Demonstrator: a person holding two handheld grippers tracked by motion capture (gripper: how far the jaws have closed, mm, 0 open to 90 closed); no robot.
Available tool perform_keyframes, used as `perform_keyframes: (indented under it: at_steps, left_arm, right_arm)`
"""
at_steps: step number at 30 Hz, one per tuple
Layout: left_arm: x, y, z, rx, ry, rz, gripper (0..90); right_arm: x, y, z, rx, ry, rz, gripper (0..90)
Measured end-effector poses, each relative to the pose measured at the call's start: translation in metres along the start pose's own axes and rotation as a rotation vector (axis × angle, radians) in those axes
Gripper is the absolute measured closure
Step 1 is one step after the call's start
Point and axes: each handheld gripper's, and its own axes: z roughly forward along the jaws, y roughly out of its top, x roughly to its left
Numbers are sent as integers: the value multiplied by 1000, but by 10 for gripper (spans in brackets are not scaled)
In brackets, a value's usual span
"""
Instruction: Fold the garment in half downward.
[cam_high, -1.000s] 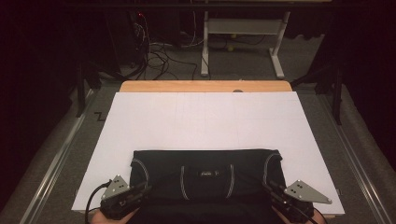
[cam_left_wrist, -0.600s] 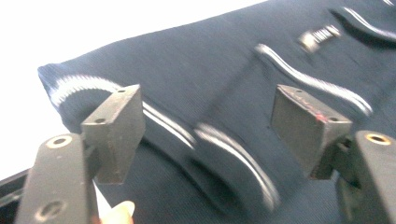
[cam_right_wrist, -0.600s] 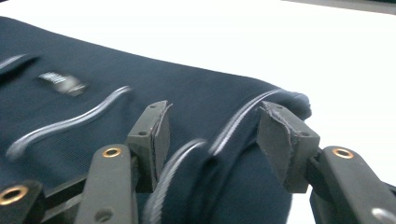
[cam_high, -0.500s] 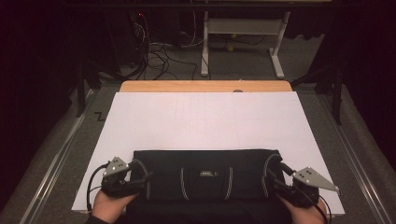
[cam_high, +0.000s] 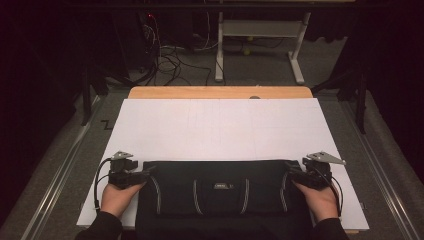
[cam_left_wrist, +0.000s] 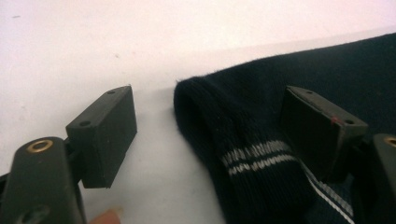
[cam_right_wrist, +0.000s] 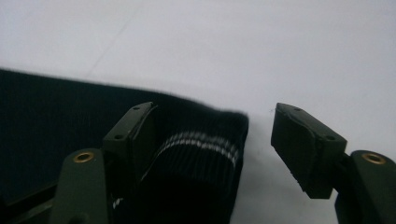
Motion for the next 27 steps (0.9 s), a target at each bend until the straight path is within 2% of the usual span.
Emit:
perform_keyframes:
  at_steps: [1, 3, 4, 5, 8, 11, 12, 13, 14, 18, 22, 27]
  left_arm:
    - [0, 0, 0, 0, 0, 0, 175]
    - [-4, -2, 1, -1, 18, 13, 176]
    - [-6, -3, 1, 1, 23, 25, 210]
    - [-8, -3, 0, 7, 31, 43, 210]
    - [-12, -4, 0, 13, 13, 62, 360]
    - [-15, -4, 0, 24, 26, 80, 458]
    - [-16, -4, 1, 21, 23, 83, 529]
    - [-16, -5, 1, 18, 8, 86, 529]
    - [-16, -5, 1, 16, -1, 88, 564]
    - [-16, -5, 2, 14, -26, 88, 658]
    - [-15, -7, 2, 1, -45, 77, 683]
    - [-15, -8, 0, -18, -44, 97, 696]
  right_arm:
    - [0, 0, 0, 0, 0, 0, 319]
    - [1, -3, 3, 52, -3, -12, 331]
    - [2, -5, 2, 56, 19, -11, 425]
    - [2, -5, 2, 56, 19, -11, 425]
    - [6, -6, 0, 58, 33, -13, 515]
    - [6, -6, 0, 59, 56, 6, 590]
    - [6, -7, 0, 55, 90, 7, 713]
    - [6, -7, 0, 55, 90, 7, 713]
    - [7, -7, 0, 53, 104, 6, 738]
    - [9, -6, 1, 57, 111, -18, 779]
    - [8, -7, 1, 45, 126, -26, 792]
    - [10, -6, -2, 35, 106, -55, 797]
